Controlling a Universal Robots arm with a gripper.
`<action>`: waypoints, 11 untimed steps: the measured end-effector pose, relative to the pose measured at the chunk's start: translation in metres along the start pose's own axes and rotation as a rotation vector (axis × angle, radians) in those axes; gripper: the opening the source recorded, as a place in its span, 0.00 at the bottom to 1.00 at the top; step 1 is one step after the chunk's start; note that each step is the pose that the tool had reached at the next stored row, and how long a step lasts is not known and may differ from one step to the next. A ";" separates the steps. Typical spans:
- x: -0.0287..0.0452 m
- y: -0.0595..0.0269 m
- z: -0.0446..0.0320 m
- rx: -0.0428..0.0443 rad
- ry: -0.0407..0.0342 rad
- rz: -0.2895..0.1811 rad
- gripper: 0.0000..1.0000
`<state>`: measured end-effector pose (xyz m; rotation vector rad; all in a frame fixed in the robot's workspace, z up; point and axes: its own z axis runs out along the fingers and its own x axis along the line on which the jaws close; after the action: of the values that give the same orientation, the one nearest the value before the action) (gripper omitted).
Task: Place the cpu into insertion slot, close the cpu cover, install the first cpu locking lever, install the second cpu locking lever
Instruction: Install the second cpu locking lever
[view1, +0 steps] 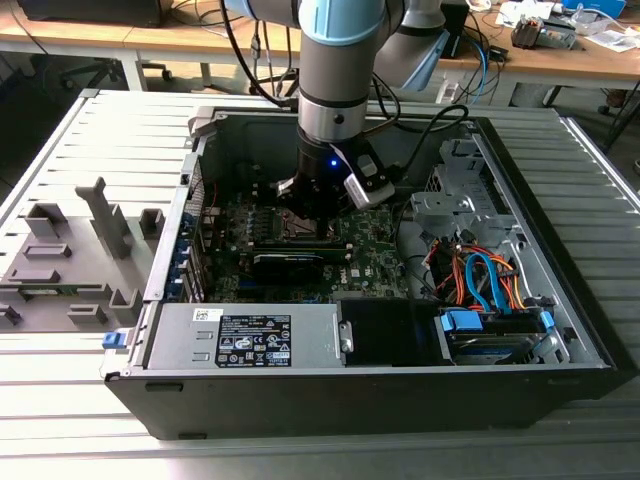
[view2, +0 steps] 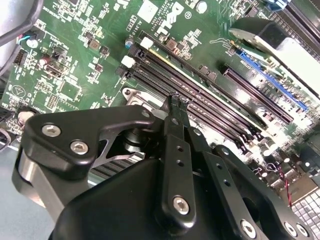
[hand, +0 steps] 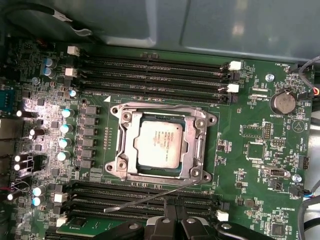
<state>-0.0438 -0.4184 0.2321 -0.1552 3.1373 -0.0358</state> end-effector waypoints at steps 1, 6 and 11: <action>0.0000 0.0001 0.0011 0.0001 0.0003 0.000 0.11; 0.0016 0.0003 0.0045 0.0001 0.0009 0.000 0.11; 0.0212 0.0025 0.0050 0.0001 0.0008 0.000 0.11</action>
<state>-0.0651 -0.4181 0.2271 -0.1552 3.1381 -0.0360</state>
